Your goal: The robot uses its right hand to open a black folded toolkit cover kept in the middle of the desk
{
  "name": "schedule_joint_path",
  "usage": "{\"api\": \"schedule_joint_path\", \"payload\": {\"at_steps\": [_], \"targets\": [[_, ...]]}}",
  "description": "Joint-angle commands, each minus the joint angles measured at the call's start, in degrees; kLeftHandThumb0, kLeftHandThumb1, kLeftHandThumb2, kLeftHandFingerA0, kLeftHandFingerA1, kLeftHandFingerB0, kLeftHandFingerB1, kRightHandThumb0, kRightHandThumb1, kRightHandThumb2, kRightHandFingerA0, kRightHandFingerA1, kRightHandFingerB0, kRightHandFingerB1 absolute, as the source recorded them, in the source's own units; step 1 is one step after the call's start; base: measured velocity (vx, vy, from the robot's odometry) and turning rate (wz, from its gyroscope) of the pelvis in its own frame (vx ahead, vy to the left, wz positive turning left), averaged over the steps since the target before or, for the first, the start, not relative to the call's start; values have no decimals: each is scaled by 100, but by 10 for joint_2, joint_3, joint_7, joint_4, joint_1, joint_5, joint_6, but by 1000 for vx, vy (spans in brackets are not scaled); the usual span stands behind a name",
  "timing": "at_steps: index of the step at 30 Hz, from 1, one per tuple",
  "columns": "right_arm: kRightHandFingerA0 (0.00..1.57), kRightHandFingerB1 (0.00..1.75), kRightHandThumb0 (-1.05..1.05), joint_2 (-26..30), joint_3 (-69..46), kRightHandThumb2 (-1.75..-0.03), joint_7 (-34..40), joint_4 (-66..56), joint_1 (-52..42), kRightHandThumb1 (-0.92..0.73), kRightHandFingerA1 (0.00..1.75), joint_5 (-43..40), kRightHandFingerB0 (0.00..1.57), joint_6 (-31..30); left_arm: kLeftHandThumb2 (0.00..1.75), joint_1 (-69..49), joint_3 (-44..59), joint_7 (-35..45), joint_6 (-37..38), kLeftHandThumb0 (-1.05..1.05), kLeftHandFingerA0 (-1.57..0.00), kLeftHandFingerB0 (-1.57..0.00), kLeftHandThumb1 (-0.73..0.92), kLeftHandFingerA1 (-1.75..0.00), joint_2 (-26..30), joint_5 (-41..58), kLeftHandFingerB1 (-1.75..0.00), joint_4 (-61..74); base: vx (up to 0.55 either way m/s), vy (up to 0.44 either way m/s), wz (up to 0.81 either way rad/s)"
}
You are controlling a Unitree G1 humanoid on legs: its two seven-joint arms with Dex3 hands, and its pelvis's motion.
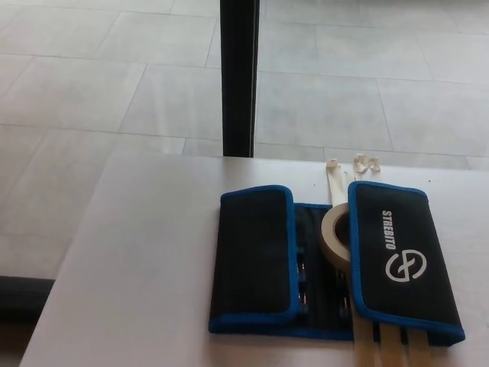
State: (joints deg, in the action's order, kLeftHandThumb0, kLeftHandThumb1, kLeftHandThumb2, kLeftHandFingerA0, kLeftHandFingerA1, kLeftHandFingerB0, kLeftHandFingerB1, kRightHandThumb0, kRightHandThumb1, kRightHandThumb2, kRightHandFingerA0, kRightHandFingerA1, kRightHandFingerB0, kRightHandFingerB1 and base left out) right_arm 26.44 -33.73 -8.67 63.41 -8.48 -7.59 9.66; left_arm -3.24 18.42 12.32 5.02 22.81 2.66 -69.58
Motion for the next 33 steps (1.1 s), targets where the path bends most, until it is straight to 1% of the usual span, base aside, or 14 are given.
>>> {"api": "schedule_joint_path", "payload": {"at_steps": [1, 3, 4, 5, 6, 10, 11, 16, 22, 23, 27, 28, 32, 33], "targets": [[31, 36, -94, 0, -63, -67, -40, 5, -6, -86, 67, -89, 15, 16, 108, -13, 44, 28, 34, -82, -38, -11, 71, -64, 27, 45, -48, -25, 0, 0, 0], [24, 36, -98, -4, -76, -110, -36, 6, -6, -68, 64, -97, 5, 5, 67, -18, 55, 34, 37, -80, -36, -16, 88, -58, 29, 48, -35, -29, 0, 0, 0], [17, 36, -97, -5, -81, -67, -34, 3, -8, -86, 62, -99, 4, 2, 85, -19, 59, 36, 35, -88, -37, -17, 71, -60, 30, 48, -42, -31, 0, 0, 0], [10, 26, -96, -7, -88, -109, -35, 1, -9, -65, 60, -104, 5, 4, 106, -18, 61, 32, 31, -80, -41, -18, 67, -65, 32, 48, -49, -34, 0, 0, 0], [2, 15, -101, -4, -108, -114, -26, -1, -3, -67, 45, -122, 3, -4, 67, -16, 59, 31, 31, -83, -45, -26, 88, -57, 33, 42, -36, -37, 0, 0, 0], [3, 12, -105, 2, -128, -114, -8, 3, 10, -68, 21, -132, 5, -23, 106, -13, 62, 30, 34, -80, -40, -18, 68, -63, 35, 44, -48, -40, 0, 0, 0], [0, 8, -105, 14, -140, -117, -1, -3, 12, -73, 17, -139, 0, -18, 66, -14, 55, 30, 39, -84, -45, -25, 89, -57, 36, 38, -35, -39, 0, 0, 0], [2, 12, -104, 76, -148, -116, 5, 0, 64, -70, 8, -135, 14, -2, 66, -8, 48, 30, 42, -85, -50, -31, 88, -57, 41, 32, -38, -38, 0, 0, 0], [2, 17, -91, 84, -106, -115, -11, -188, 93, -72, 20, -120, 7, -7, 87, 2, 34, 34, 50, -89, -38, -19, 74, -59, 43, 26, -43, -35, 0, 0, 1], [0, 33, -95, 81, -98, -67, -8, -218, 93, -90, 46, -116, 3, -13, 67, 2, 37, 36, 47, -86, -39, -22, 89, -54, 43, 31, -35, -36, 0, 0, 0], [9, 60, -91, 59, -48, -109, -31, -372, 92, -65, 66, -104, 16, 8, 67, 2, 37, 43, 41, -87, -40, -25, 88, -57, 36, 35, -39, -35, 0, 0, 3], [4, 61, -102, 58, -36, -66, -40, -394, 95, -83, 90, -106, 22, 3, 66, 4, 34, 39, 41, -86, -43, -26, 90, -56, 37, 31, -38, -36, 0, 0, 0], [6, 53, -101, 44, 19, -66, -62, -491, 99, -85, 76, -100, 16, 0, 86, 11, 27, 33, 42, -93, -40, -22, 71, -60, 40, 24, -44, -36, 0, 0, 0], [3, 50, -40, 35, 56, -103, -61, -568, 95, -35, 54, -103, 0, -35, 67, 11, 24, 35, 44, -86, -40, -24, 89, -53, 42, 21, -36, -37, 0, 0, 0]]}}
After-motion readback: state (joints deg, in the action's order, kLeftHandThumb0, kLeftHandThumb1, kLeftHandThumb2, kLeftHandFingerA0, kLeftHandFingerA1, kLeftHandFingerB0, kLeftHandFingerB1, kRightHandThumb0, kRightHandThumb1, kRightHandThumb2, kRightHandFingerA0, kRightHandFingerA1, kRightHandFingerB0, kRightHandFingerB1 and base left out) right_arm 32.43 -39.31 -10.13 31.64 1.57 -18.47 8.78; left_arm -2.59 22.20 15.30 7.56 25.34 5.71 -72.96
